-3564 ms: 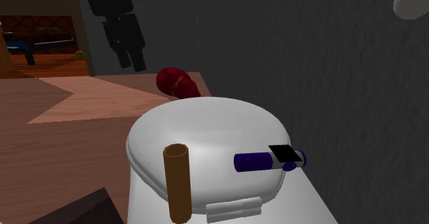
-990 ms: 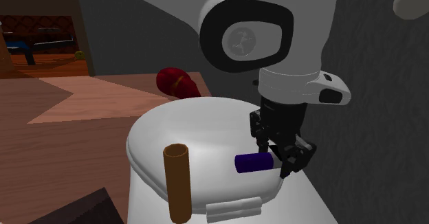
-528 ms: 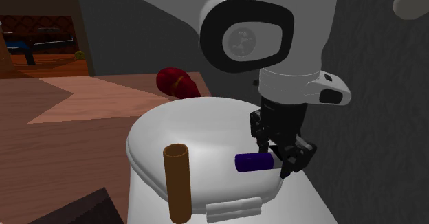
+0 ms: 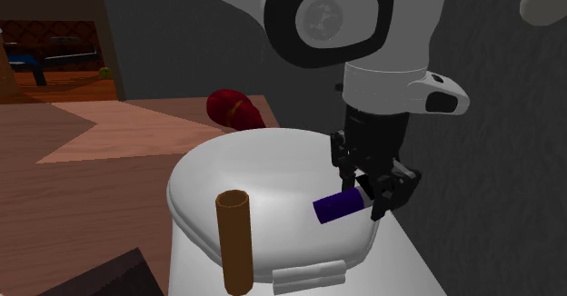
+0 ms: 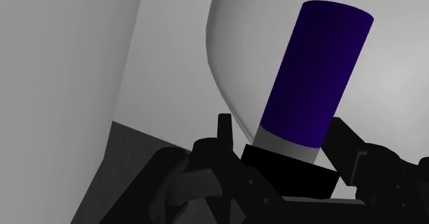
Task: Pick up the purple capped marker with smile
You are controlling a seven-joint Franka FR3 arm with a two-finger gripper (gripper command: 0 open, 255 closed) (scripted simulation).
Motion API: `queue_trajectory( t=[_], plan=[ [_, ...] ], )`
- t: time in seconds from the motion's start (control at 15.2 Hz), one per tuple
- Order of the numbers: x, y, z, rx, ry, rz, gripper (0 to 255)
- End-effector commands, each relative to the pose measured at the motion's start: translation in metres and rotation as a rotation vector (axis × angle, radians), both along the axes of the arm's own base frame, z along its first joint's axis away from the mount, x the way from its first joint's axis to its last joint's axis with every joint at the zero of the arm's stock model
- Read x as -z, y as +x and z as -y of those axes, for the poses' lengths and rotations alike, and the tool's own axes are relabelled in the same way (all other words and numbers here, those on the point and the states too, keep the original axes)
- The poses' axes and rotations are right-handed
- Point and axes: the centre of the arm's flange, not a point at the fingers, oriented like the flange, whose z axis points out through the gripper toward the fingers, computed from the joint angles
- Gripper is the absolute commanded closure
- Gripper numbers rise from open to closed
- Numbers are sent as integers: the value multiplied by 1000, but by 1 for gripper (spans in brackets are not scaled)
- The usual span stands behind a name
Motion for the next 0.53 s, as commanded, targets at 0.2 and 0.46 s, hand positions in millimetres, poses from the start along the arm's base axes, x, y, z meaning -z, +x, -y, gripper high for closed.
queue_trajectory(
  t=[0.2, 0.46],
  plan=[
    [-29, -1, 3, 4, -1, 3, 255],
    [-50, -1, 3, 4, -1, 3, 255]
  ],
)
